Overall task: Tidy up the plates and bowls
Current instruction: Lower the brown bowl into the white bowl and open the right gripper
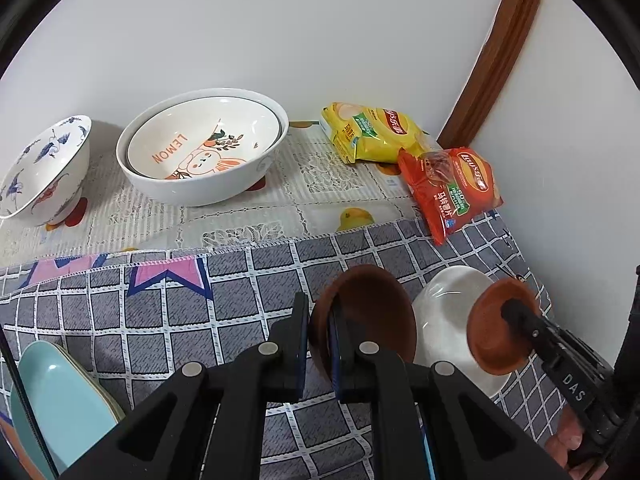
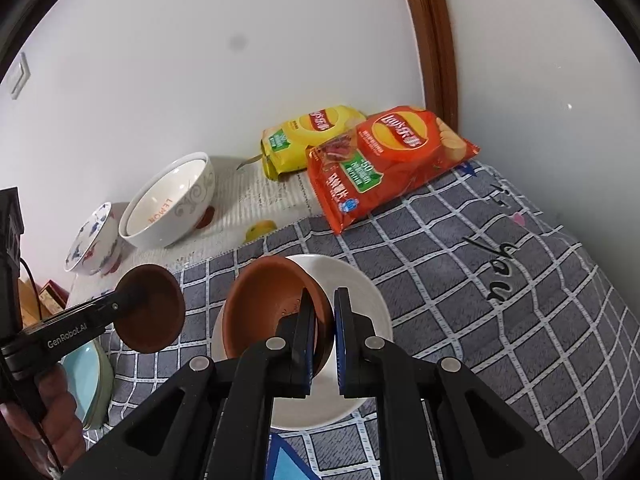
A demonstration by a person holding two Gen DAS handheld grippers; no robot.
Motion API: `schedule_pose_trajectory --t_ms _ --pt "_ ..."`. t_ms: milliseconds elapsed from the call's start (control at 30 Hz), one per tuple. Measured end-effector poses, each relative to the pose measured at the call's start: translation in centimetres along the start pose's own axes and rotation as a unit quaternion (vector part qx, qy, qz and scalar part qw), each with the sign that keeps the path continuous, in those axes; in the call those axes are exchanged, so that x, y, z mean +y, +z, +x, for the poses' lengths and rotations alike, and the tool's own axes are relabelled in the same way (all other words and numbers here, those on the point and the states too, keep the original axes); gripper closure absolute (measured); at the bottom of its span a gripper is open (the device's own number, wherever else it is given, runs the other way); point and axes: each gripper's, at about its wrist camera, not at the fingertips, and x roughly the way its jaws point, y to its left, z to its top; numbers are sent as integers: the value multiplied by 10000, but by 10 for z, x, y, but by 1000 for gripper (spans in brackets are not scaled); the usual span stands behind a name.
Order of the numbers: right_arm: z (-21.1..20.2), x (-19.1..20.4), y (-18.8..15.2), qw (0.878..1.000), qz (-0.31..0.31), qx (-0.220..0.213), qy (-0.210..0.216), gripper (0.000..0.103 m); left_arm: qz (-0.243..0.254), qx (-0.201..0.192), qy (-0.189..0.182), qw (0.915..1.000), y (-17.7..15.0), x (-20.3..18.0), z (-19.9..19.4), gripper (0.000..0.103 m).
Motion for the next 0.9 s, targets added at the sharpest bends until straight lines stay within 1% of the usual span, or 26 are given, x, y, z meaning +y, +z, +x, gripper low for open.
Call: schedule_pose_trajectory --t_ms 167,667,900 --pt "6 -1 -2 9998 -62 69 -190 94 -103 -54 54 9999 1 2 -3 94" --pt "29 1 -8 9985 -186 371 -359 94 -269 -106 87 9995 6 14 -8 94" --pt "32 4 -10 9983 -255 352 -398 94 -253 -92 51 9996 5 13 -9 94"
